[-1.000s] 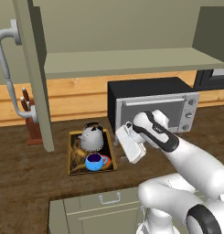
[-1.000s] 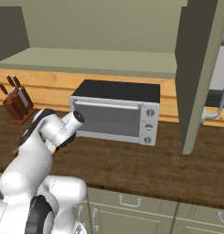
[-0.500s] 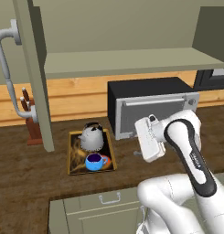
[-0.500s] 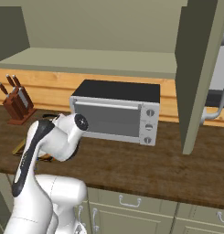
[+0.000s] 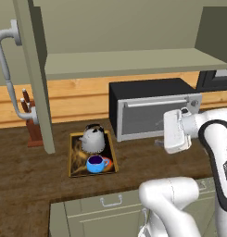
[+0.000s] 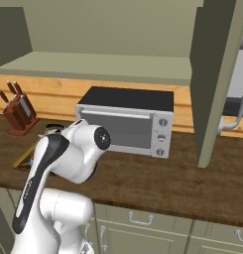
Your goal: Pick the kettle from the counter and place it on the tray. Then pick the mug from the cabinet and place it on the tray. Then close the cabinet doors.
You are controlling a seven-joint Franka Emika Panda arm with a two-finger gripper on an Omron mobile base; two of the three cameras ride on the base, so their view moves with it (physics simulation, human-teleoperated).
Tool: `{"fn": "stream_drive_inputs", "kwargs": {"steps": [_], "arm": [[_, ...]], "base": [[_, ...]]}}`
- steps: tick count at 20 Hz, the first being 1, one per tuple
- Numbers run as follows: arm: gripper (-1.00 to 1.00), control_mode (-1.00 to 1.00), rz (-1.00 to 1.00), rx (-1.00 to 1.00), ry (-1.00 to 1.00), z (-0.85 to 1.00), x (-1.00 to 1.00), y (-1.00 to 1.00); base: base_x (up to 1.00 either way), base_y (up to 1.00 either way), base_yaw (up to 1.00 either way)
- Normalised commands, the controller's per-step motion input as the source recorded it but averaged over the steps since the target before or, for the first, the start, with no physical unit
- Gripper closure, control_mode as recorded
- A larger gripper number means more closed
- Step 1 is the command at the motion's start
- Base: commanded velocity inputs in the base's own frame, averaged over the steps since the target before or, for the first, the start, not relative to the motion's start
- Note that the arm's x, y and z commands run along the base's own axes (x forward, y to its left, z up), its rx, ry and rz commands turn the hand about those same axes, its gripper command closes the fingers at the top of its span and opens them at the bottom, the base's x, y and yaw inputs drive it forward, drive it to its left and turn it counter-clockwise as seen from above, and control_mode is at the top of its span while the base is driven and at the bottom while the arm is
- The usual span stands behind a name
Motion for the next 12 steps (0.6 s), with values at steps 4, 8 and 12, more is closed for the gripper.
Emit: {"fn": "stream_drive_inputs", "kwargs": {"steps": [4,8,12], "arm": [[-1.00,-1.00,-0.21,0.09,-0.04,0.06,-0.46,-0.44],[-1.00,-1.00,-0.22,0.22,-0.12,0.04,-0.52,-0.62],[-1.00,-1.00,-0.18,0.23,-0.05,0.41,-0.30,-0.78]], "base": [[0.00,0.00,0.00],[0.00,0.00,0.00],[0.00,0.00,0.00]]}}
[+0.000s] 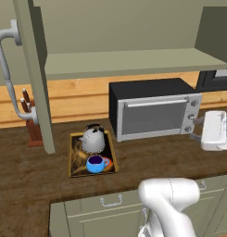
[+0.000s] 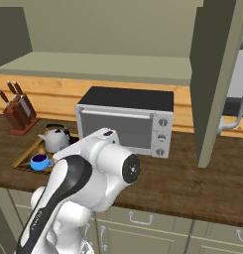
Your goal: Pick the kettle from the counter and place it on the tray. Then pick the mug from the cabinet and place it on the tray. Then close the cabinet doors.
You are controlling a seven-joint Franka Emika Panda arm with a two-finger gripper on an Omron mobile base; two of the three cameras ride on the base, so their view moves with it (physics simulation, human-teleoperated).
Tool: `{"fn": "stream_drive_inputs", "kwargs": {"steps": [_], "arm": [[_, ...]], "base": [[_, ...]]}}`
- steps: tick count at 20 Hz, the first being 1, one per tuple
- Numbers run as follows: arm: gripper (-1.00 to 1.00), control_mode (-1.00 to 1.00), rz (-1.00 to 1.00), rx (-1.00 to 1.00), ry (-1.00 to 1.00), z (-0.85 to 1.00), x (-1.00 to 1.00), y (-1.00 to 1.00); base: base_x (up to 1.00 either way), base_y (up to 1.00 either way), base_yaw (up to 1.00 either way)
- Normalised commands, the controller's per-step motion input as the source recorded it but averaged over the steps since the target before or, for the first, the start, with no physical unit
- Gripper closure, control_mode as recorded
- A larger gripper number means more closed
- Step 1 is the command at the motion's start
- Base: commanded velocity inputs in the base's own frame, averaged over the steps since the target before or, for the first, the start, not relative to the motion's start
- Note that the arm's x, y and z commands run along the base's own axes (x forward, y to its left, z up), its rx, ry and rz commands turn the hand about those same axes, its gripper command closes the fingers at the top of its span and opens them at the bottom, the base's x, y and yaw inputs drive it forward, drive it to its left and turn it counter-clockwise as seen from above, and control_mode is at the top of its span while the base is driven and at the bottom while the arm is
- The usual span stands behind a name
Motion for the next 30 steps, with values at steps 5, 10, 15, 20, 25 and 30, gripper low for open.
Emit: {"fn": "stream_drive_inputs", "kwargs": {"steps": [5,10,15,20,25,30], "arm": [[-1.00,-1.00,-0.09,0.20,-0.01,0.57,-0.24,-0.82],[-1.00,-1.00,-0.11,0.20,0.00,0.47,-0.16,-0.86],[-1.00,-1.00,-0.12,0.23,0.00,0.18,-0.11,-1.00],[-1.00,-1.00,-0.11,0.17,0.00,-0.04,0.00,-0.95],[-1.00,-1.00,-0.07,0.12,-0.08,-0.54,0.00,-0.20],[-1.00,-1.00,-0.03,0.17,-0.22,0.08,0.00,-0.26]], "base": [[0.00,0.00,0.00],[0.00,0.00,0.00],[0.00,0.00,0.00],[0.00,0.00,0.00],[0.00,0.00,0.00],[0.00,0.00,0.00]]}}
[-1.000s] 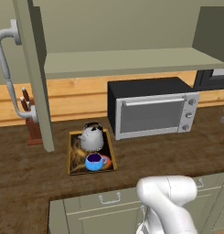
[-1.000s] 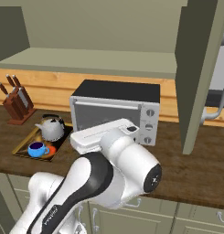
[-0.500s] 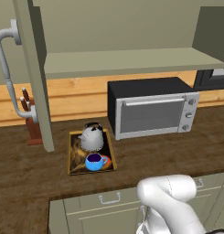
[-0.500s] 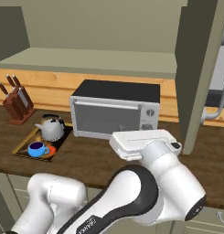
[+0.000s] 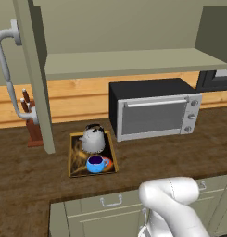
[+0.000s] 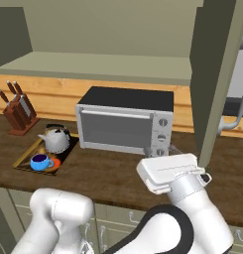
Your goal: Pick the kettle from the counter and place it on the tray. Then pick the mug from the cabinet and place it on the tray. Then close the cabinet doors.
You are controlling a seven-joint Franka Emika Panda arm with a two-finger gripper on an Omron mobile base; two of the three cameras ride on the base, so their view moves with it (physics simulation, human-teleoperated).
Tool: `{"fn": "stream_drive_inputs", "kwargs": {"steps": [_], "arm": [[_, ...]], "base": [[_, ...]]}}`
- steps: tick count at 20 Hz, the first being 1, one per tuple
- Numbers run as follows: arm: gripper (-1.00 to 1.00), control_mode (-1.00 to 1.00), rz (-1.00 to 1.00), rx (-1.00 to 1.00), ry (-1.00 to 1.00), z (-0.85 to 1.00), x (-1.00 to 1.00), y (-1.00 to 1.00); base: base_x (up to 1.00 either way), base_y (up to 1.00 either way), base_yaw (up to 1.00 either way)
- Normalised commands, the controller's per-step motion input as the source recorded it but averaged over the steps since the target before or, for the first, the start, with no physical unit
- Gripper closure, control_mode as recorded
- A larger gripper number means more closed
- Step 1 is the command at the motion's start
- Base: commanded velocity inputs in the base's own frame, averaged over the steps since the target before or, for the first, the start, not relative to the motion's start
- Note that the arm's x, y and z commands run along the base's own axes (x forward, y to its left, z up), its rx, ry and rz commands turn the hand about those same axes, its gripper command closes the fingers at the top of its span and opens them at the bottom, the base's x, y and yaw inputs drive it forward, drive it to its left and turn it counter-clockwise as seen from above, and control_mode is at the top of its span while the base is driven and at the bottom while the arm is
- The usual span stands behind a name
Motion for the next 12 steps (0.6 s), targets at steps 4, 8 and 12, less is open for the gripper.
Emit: {"fn": "stream_drive_inputs", "kwargs": {"steps": [4,8,12], "arm": [[-1.00,-1.00,0.00,0.07,-0.12,0.25,0.00,-0.77],[-1.00,-1.00,0.00,0.02,0.00,0.06,0.00,-0.94],[-1.00,-1.00,-0.04,0.02,0.00,0.14,-0.02,-0.93]], "base": [[0.00,0.00,0.00],[0.00,0.00,0.00],[0.00,0.00,0.00]]}}
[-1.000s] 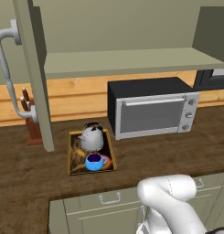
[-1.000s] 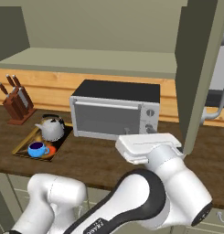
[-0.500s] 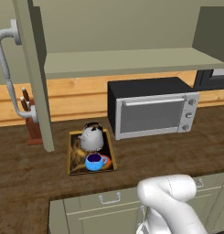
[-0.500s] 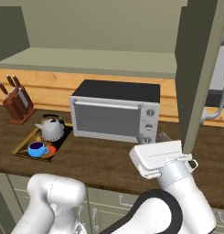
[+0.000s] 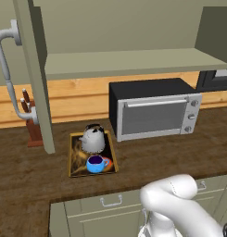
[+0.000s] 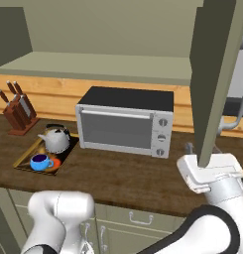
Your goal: Pick the kettle from the counter and place it on the tray. Then pick the mug from the cabinet and place it on the tray. Then close the cabinet doors.
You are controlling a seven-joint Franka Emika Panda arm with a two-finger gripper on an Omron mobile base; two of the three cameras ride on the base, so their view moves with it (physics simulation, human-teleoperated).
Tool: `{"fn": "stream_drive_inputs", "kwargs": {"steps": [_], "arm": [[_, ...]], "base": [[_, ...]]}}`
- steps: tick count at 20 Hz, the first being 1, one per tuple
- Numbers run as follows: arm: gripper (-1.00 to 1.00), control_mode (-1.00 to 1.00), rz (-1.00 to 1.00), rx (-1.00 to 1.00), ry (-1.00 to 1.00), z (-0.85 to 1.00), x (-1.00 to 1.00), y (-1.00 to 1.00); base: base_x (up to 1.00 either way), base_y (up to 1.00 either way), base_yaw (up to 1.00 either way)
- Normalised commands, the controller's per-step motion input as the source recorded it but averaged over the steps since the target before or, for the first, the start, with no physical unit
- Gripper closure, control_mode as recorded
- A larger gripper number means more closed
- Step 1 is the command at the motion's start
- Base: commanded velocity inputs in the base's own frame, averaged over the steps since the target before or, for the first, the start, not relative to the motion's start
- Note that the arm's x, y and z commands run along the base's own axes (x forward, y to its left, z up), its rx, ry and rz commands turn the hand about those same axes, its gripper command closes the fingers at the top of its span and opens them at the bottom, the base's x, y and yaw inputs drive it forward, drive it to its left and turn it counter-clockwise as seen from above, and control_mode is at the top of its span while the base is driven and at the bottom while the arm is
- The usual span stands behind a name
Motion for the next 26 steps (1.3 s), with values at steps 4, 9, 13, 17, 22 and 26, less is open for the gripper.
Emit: {"fn": "stream_drive_inputs", "kwargs": {"steps": [4,9,13,17,22,26], "arm": [[-1.00,-1.00,-0.03,-0.01,0.00,0.40,-0.23,-0.61],[-1.00,-1.00,0.01,-0.19,-0.02,0.60,-0.16,-0.06],[-1.00,-1.00,0.04,-0.24,-0.07,0.61,-0.03,0.01],[-1.00,-1.00,0.03,-0.22,-0.11,0.64,0.00,0.19],[-1.00,-1.00,0.04,-0.21,-0.03,0.58,0.12,0.66],[-1.00,-1.00,0.00,-0.17,0.00,0.38,0.30,0.91]], "base": [[0.00,0.00,0.00],[0.00,0.00,0.00],[0.00,0.00,0.00],[0.00,0.00,0.00],[0.00,0.00,0.00],[0.00,0.00,0.00]]}}
